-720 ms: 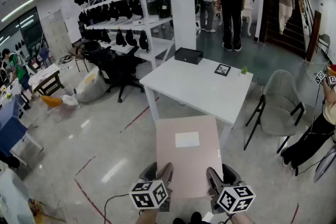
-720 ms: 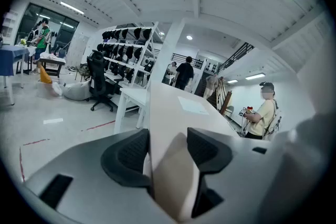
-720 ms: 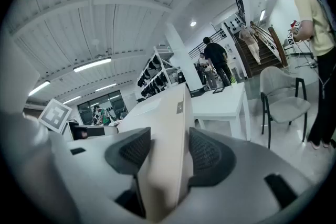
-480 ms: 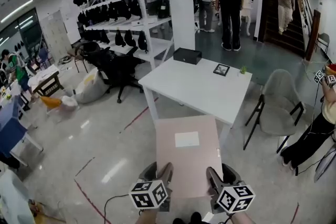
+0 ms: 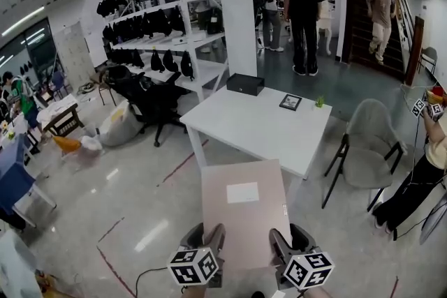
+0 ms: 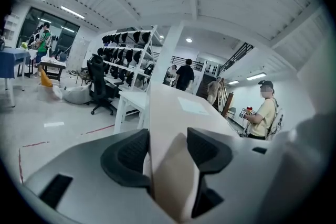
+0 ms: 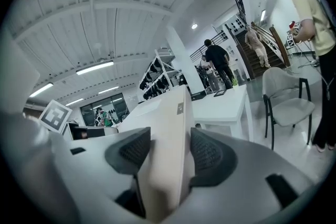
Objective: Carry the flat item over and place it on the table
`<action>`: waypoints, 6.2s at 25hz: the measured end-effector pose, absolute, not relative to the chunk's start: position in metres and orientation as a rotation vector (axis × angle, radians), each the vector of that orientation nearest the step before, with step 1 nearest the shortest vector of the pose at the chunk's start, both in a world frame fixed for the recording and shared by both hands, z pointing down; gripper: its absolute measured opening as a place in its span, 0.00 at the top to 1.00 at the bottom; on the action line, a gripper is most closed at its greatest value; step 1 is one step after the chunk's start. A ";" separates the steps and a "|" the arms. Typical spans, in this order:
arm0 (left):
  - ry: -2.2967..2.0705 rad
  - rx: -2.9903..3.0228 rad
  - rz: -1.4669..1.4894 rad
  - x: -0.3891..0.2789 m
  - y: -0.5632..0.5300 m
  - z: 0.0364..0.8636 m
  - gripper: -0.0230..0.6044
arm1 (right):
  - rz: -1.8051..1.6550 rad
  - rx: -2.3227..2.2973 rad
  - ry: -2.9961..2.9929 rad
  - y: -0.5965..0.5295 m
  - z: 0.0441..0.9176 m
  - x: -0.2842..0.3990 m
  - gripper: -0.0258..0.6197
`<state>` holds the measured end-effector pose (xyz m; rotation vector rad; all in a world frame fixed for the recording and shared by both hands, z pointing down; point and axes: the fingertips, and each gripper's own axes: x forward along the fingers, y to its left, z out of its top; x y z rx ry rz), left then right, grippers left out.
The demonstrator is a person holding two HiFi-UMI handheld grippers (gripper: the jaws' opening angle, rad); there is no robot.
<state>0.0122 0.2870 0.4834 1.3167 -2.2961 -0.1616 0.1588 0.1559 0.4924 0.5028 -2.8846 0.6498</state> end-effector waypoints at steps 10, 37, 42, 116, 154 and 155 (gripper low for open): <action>-2.329 1.290 -0.160 0.023 0.268 0.482 0.59 | 0.627 0.471 -2.899 0.134 0.490 0.166 0.61; -2.200 1.435 -0.107 -0.187 0.108 0.497 0.59 | 0.653 0.707 -2.847 -0.004 0.501 -0.024 0.62; -2.146 1.497 -0.090 -0.233 0.066 0.499 0.59 | 0.666 0.801 -2.827 -0.035 0.503 -0.063 0.62; -1.701 1.910 0.184 -0.221 -0.275 0.545 0.60 | 0.754 1.525 -2.559 -0.281 0.540 -0.022 0.62; -1.662 1.825 0.373 -0.226 -0.343 0.597 0.60 | 0.920 1.513 -2.416 -0.345 0.599 -0.029 0.63; -1.661 1.824 0.375 -0.226 -0.344 0.599 0.60 | 0.923 1.513 -2.411 -0.346 0.601 -0.030 0.63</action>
